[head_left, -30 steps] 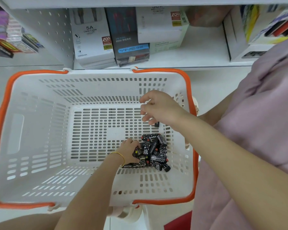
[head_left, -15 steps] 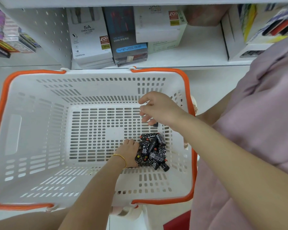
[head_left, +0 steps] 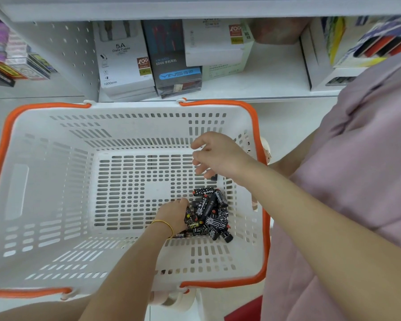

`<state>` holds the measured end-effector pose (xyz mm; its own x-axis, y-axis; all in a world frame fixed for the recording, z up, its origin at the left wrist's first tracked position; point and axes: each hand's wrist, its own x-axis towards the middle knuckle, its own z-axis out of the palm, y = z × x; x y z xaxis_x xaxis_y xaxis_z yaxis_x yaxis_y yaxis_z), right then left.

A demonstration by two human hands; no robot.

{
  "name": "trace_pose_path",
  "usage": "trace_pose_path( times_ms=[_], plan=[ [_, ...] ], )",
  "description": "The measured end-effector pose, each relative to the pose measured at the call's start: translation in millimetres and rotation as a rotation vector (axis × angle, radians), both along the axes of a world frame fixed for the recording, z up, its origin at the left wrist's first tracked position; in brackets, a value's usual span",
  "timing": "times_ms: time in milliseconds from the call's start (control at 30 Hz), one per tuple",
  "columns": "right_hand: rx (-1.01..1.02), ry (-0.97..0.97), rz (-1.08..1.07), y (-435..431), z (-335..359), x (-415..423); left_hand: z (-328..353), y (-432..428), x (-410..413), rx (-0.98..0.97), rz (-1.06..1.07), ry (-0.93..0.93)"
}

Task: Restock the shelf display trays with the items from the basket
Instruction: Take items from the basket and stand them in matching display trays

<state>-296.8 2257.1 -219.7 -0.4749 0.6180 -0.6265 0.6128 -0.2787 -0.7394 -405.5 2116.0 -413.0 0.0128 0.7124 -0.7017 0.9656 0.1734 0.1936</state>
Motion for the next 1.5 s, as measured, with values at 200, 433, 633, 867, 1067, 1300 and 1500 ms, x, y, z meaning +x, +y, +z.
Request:
trace_pose_path(
  times_ms=[200, 433, 633, 867, 1067, 1300, 1500],
  plan=[
    [-0.008, -0.003, -0.020, 2, 2, 4, 14, 6, -3, -0.065, 0.339, -0.126],
    [0.062, 0.062, -0.120, 19, 27, 20, 114, 61, -17, -0.021, 1.106, -0.833],
    [0.165, 0.134, -0.198, 35, 77, 45, 216, 97, 4, 0.113, 1.132, -1.142],
    [0.173, 0.325, -0.070, 50, 148, 66, 318, 114, 32, 0.246, 1.014, -1.315],
    [0.245, 0.465, -0.034, 64, 216, 81, 379, 128, 41, 0.319, 1.020, -1.370],
    [0.388, 0.578, 0.020, 81, 278, 102, 437, 145, 51, 0.327, 0.944, -1.434],
    [0.448, 0.662, 0.011, 89, 309, 102, 476, 155, 57, 0.342, 0.869, -1.443]
  ],
)
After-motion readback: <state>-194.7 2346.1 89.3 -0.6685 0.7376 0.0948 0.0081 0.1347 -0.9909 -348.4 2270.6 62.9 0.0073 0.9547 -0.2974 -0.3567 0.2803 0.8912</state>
